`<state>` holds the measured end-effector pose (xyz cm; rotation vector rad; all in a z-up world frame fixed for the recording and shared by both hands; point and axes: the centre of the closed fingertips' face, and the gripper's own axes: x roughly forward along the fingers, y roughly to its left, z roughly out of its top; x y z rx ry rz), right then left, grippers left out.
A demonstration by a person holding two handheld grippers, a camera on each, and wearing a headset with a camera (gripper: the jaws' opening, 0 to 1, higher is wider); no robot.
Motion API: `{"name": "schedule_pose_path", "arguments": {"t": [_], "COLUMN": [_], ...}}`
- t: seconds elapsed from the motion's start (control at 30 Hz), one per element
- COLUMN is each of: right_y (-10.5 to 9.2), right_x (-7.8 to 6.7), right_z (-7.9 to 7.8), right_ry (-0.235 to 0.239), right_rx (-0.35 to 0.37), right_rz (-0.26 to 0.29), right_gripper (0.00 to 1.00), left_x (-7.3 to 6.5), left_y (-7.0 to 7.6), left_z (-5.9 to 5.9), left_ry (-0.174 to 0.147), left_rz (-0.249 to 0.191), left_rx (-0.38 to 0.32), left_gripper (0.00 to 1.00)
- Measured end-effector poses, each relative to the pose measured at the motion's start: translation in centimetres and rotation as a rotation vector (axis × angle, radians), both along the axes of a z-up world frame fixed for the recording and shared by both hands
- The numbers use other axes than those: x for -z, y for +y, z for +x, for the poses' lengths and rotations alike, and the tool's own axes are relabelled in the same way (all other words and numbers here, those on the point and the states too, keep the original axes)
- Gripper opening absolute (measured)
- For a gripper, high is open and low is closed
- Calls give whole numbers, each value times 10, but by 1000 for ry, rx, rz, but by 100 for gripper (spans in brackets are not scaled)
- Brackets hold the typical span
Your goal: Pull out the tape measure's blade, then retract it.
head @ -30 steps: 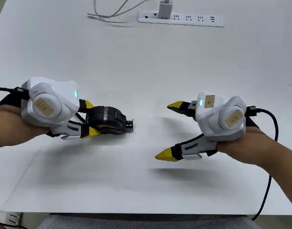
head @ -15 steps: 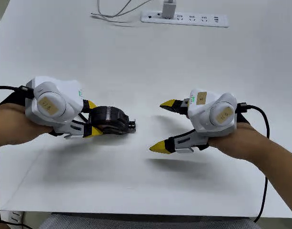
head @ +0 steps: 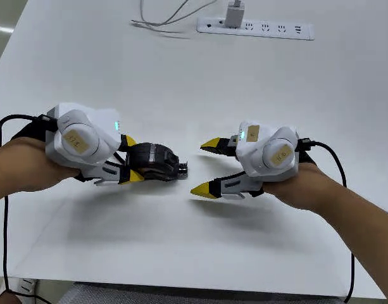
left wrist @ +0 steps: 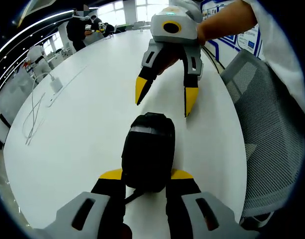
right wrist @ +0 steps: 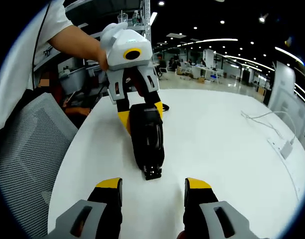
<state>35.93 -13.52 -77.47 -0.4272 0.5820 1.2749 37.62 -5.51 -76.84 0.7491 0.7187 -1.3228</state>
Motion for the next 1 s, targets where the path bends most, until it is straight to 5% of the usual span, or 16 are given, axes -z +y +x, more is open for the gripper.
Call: {"name": "schedule_pose_path", "arguments": {"t": [1.0], "right_y": [24], "right_x": [14], "right_z": [7], "right_ry": [4], "right_rx": [-54], "right_rz": [29], "right_gripper": [15], "left_x": [0], "left_y": [0], "left_z": [0], "left_ry": [4], "left_rz": [-1], "left_rx": [1], "left_gripper": [26]}}
